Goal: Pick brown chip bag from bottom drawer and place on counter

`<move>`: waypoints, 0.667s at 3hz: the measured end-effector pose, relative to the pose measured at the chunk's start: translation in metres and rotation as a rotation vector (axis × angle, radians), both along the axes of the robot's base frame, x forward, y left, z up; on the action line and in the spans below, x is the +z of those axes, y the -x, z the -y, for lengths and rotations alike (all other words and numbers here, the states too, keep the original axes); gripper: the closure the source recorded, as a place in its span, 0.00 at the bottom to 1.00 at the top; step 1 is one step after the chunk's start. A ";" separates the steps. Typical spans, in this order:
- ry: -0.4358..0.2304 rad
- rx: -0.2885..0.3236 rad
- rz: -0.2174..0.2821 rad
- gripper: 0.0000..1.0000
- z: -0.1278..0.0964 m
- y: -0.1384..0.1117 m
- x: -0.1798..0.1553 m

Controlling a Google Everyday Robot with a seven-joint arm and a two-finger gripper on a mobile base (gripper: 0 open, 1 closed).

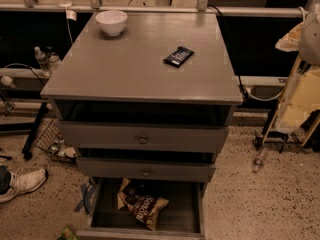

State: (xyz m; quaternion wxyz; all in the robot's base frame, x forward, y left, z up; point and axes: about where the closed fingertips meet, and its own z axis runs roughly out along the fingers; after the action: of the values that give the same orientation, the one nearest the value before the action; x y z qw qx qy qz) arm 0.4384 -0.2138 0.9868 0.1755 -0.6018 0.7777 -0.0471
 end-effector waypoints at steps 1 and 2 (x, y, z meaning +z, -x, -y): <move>0.000 0.000 0.000 0.00 0.000 0.000 0.000; -0.042 0.047 -0.006 0.00 -0.016 0.003 -0.012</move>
Offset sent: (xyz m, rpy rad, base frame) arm -0.0110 0.0484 -0.0436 0.1365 0.0366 0.1516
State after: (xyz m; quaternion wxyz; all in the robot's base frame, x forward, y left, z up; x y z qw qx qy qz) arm 0.4352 -0.1981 0.9745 0.1868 -0.6162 0.7647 -0.0249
